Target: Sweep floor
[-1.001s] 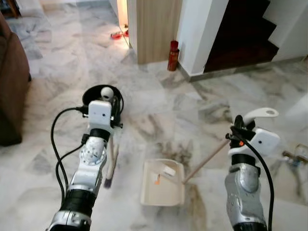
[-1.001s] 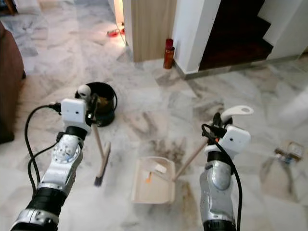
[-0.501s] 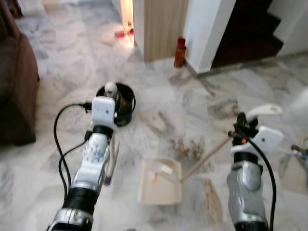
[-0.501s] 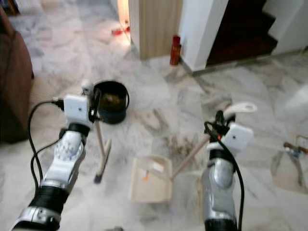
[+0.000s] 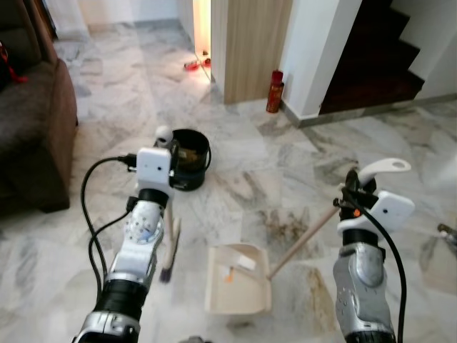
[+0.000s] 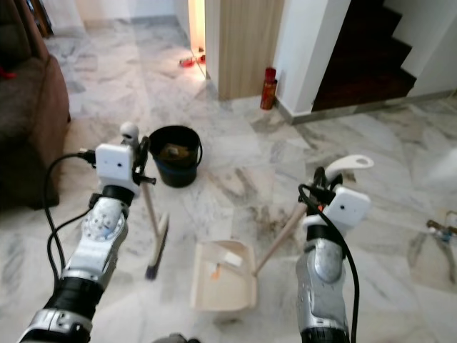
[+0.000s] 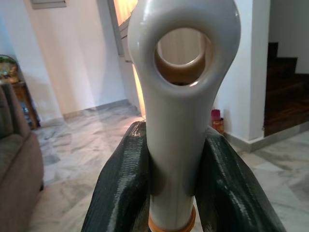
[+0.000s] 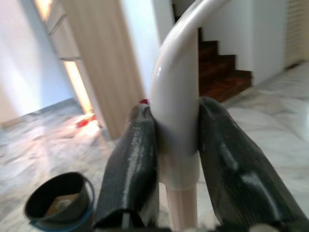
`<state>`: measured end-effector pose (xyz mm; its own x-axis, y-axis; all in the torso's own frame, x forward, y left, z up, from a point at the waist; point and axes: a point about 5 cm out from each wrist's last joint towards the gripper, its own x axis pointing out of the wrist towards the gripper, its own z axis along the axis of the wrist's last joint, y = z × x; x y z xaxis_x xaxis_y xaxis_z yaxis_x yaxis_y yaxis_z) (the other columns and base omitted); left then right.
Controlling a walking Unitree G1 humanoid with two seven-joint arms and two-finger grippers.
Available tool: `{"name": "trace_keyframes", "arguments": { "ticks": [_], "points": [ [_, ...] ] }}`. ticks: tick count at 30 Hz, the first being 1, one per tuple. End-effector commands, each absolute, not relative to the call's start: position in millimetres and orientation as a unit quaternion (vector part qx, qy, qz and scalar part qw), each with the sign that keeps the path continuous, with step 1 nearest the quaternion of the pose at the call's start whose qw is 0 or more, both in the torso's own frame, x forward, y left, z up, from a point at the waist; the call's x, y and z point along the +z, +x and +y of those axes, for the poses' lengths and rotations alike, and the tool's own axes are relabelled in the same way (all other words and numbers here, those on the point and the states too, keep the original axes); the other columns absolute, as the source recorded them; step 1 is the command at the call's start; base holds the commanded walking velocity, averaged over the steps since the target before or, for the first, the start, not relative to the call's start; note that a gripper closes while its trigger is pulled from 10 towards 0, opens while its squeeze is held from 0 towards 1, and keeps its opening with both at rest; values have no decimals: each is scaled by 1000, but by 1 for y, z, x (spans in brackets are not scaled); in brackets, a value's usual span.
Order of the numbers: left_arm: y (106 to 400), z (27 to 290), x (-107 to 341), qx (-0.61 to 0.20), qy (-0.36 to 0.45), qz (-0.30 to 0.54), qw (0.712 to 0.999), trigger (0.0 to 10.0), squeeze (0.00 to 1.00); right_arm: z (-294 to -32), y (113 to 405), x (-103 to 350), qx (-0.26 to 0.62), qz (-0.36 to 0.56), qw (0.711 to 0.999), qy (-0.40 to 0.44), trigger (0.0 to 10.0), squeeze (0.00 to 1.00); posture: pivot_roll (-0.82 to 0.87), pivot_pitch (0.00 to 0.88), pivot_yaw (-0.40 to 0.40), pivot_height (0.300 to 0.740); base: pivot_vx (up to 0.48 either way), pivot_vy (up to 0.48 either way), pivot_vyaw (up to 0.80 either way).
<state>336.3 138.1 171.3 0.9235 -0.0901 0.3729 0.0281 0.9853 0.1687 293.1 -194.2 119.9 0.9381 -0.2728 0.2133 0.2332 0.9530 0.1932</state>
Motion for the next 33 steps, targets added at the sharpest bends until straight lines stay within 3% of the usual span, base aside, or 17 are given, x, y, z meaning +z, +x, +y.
{"name": "trace_keyframes", "arguments": {
  "ticks": [1,33],
  "points": [
    [338,136,184,-31,82,-218,972,10000,0,-196,295,132,-127,-148,977,86,10000,0,59,54,-26,740,337,0,0],
    [336,143,184,3,84,-218,972,10000,0,-189,299,154,-70,-183,976,93,10000,0,68,88,-46,740,339,0,132]
  ]
}}
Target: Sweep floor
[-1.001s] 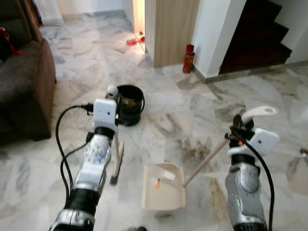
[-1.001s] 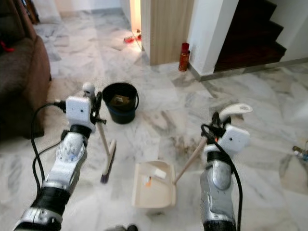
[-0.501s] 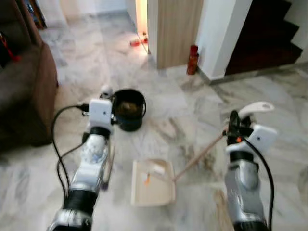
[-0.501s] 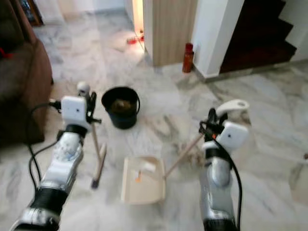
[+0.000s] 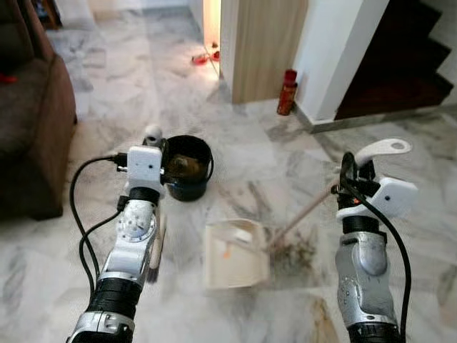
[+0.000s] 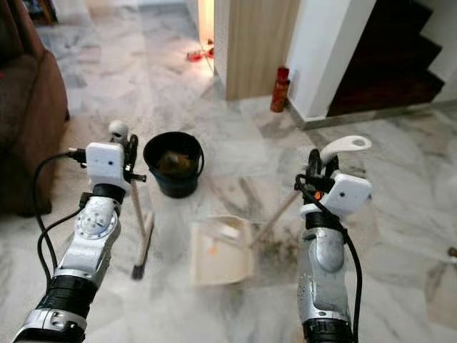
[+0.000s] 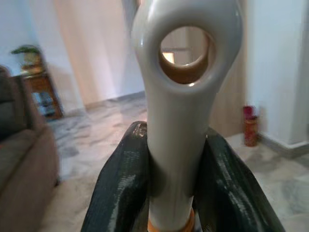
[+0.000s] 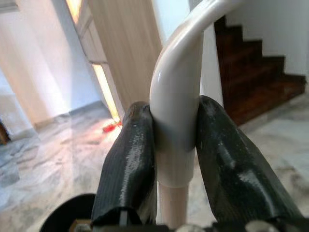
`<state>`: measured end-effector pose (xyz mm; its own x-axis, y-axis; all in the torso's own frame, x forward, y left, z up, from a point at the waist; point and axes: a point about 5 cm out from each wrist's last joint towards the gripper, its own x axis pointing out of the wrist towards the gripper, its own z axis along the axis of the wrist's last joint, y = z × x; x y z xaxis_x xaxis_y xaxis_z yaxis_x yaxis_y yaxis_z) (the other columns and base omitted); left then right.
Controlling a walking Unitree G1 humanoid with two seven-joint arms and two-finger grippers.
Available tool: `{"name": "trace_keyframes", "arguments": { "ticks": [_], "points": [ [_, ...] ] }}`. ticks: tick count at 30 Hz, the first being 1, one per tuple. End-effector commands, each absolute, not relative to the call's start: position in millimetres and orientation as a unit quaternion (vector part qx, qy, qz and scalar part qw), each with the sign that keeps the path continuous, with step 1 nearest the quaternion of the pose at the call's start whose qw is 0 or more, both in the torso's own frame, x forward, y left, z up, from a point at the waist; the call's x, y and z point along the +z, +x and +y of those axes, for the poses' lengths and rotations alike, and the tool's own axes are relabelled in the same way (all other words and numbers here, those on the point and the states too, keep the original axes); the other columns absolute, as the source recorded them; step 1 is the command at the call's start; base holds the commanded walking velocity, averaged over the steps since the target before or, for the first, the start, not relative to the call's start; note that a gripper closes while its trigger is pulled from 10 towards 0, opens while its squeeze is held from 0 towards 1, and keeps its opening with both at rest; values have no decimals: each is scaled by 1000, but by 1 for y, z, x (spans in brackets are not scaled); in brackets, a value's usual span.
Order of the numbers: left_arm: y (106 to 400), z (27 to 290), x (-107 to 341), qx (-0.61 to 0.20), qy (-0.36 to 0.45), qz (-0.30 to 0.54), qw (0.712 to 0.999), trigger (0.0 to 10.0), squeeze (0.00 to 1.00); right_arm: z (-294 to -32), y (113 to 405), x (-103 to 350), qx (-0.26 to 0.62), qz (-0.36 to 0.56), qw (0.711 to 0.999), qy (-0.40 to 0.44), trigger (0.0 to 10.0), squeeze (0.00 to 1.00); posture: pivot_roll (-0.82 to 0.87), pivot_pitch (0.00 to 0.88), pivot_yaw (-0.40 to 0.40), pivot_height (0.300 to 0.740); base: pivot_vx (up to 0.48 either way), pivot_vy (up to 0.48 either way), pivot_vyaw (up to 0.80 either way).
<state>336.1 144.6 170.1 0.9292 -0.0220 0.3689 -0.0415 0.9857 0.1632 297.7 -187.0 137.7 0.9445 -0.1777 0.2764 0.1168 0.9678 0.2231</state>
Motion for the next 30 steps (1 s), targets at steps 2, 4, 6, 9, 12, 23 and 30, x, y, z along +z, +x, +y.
{"name": "trace_keyframes", "arguments": {
  "ticks": [2,4,6,9,12,23,30],
  "points": [
    [336,143,184,5,84,-218,972,10000,0,-188,299,154,-66,-184,977,87,10000,0,68,89,-47,740,336,0,0],
    [336,144,184,6,84,-219,972,10000,0,-188,299,155,-63,-185,977,85,10000,0,69,88,-47,740,337,0,372],
    [336,144,184,8,84,-219,972,10000,0,-187,299,155,-62,-186,977,86,10000,0,70,89,-47,740,339,0,800],
    [336,145,185,10,84,-220,972,10000,0,-187,299,155,-61,-186,977,88,10000,0,70,89,-47,740,337,0,800],
    [336,145,185,12,84,-221,971,10000,0,-187,299,155,-59,-185,977,90,10000,0,71,89,-47,740,337,0,533],
    [336,146,186,16,85,-222,971,10000,0,-188,299,152,-64,-176,976,112,10000,0,79,92,-47,740,331,0,0],
    [335,148,187,20,85,-224,971,10000,0,-188,300,152,-61,-175,976,113,10000,0,81,91,-47,740,316,0,0]
  ]
}}
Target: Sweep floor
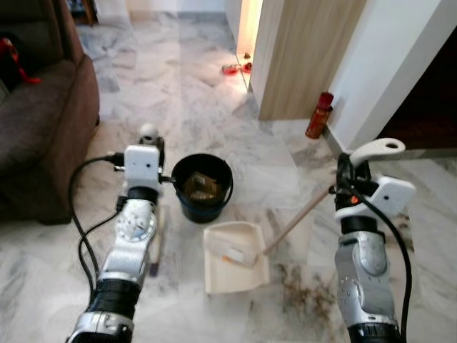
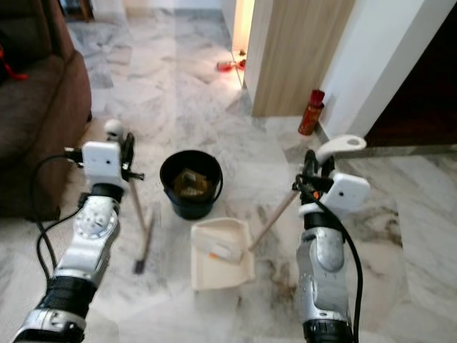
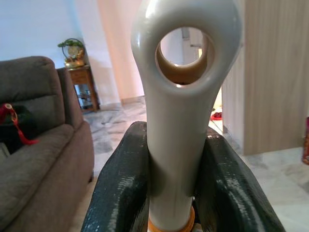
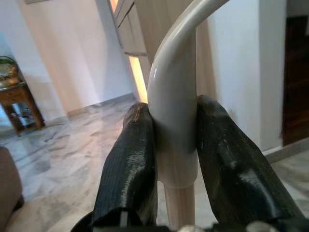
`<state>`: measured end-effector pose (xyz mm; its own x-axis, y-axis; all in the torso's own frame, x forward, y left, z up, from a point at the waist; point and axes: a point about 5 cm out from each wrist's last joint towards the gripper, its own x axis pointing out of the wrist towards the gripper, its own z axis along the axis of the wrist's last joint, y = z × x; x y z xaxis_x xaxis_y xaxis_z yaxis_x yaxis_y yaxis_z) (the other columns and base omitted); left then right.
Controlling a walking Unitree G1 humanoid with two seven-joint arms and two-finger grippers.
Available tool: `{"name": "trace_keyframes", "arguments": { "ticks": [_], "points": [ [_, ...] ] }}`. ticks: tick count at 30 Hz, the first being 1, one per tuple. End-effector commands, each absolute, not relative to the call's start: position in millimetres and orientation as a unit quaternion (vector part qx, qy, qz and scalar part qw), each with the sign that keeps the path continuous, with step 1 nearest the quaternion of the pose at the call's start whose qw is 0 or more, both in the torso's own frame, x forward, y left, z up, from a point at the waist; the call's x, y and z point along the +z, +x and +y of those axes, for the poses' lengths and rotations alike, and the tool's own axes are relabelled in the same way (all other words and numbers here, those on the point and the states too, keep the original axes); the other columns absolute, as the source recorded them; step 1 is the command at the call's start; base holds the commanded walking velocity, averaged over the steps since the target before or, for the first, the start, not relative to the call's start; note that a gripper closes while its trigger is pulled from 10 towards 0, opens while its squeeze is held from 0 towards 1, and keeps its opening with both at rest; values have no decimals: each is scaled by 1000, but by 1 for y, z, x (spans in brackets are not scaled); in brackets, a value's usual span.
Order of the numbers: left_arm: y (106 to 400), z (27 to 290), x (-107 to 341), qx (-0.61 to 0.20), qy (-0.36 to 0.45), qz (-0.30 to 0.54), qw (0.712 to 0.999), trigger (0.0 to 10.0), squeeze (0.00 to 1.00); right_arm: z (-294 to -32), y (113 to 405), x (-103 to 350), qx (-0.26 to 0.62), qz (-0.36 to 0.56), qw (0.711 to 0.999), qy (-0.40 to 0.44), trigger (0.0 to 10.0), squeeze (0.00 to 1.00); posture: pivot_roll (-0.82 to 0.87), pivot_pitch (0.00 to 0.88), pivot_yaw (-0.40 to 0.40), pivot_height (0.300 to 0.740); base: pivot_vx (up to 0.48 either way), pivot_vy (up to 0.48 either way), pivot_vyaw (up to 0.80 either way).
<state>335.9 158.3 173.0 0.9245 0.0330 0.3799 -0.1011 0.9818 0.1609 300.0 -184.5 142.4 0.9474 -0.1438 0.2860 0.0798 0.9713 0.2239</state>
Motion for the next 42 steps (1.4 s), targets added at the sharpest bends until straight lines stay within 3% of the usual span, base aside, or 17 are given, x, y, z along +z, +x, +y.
{"name": "trace_keyframes", "arguments": {
  "ticks": [1,19,42],
  "points": [
    [335,148,188,21,85,-225,970,10000,0,-188,300,152,-60,-175,976,114,10000,0,81,91,-47,740,307,0,0],
    [333,151,189,36,85,-232,968,10000,0,-188,301,157,-63,-178,968,166,10000,0,82,77,-41,740,49,0,0],
    [329,157,189,55,88,-235,966,10000,0,-198,303,211,-89,-270,935,213,10000,0,88,73,-50,740,0,0,0]
  ]
}}
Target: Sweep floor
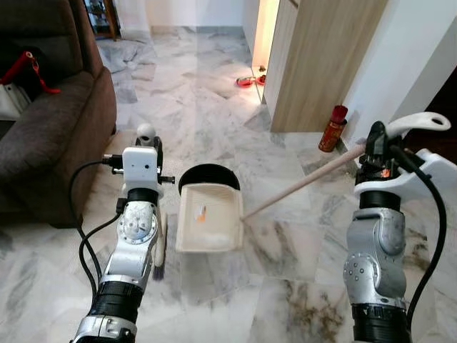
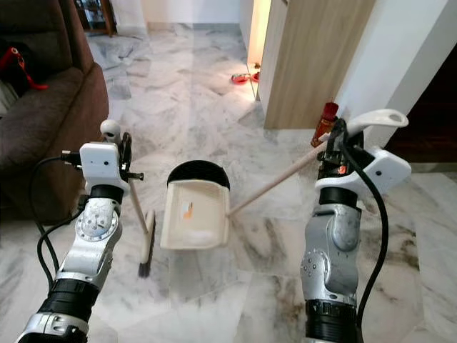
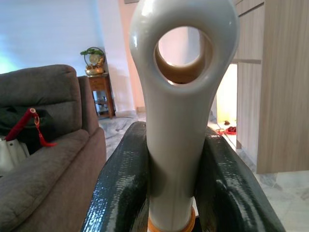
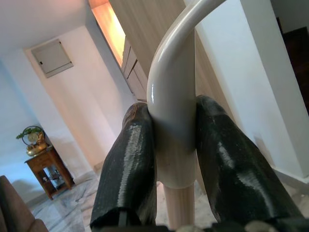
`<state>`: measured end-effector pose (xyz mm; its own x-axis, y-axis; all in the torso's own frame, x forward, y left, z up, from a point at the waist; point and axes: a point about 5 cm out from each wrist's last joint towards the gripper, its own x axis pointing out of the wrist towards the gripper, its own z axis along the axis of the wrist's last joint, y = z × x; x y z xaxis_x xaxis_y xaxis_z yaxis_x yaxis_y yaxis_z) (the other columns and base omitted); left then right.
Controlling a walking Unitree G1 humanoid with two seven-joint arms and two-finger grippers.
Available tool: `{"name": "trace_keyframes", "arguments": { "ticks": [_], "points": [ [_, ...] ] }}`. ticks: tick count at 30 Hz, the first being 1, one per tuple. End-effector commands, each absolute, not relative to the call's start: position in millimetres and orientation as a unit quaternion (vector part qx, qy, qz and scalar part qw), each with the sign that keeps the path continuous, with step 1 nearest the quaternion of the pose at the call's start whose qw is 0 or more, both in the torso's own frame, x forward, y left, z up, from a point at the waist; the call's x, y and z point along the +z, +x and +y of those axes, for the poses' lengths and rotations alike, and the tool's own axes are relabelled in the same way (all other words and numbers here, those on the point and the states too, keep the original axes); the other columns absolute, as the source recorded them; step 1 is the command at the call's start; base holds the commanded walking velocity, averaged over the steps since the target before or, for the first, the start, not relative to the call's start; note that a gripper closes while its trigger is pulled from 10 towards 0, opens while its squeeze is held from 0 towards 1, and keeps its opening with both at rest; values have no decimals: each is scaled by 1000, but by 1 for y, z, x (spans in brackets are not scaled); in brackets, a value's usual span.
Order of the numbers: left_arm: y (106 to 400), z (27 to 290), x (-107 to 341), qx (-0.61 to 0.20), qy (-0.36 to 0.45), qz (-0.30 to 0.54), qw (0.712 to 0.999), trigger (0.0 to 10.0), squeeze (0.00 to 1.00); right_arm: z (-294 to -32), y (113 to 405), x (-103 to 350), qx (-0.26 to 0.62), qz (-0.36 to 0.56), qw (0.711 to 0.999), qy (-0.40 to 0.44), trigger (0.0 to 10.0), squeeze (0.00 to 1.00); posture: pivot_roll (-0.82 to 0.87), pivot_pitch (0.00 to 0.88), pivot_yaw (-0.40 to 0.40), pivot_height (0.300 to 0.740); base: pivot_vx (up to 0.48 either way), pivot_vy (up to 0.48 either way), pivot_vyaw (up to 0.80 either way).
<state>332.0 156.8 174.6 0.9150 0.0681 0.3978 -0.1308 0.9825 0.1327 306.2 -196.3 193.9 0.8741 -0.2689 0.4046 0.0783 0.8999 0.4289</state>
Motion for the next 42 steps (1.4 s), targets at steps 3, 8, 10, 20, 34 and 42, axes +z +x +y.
{"name": "trace_keyframes", "arguments": {
  "ticks": [3,8,10,20,34,42],
  "points": [
    [329,158,190,59,89,-237,966,10000,0,-197,303,211,-88,-268,935,214,10000,0,89,78,-49,740,0,0,0],
    [329,159,190,62,92,-237,965,10000,0,-195,303,211,-84,-265,936,216,10000,0,88,92,-47,740,0,0,0],
    [329,160,191,64,93,-237,965,10000,0,-195,303,210,-84,-263,936,217,10000,0,89,93,-47,740,120,0,0],
    [330,163,194,72,97,-242,963,10000,0,-194,304,208,-82,-258,937,220,10000,0,97,98,-45,740,268,0,0],
    [330,160,193,70,94,-239,964,10000,0,-192,304,206,-75,-252,939,221,10000,0,91,98,-44,740,283,0,0],
    [330,162,196,74,95,-244,962,10000,0,-189,304,210,-69,-259,937,226,10000,0,97,96,-45,740,286,0,0]
  ]
}}
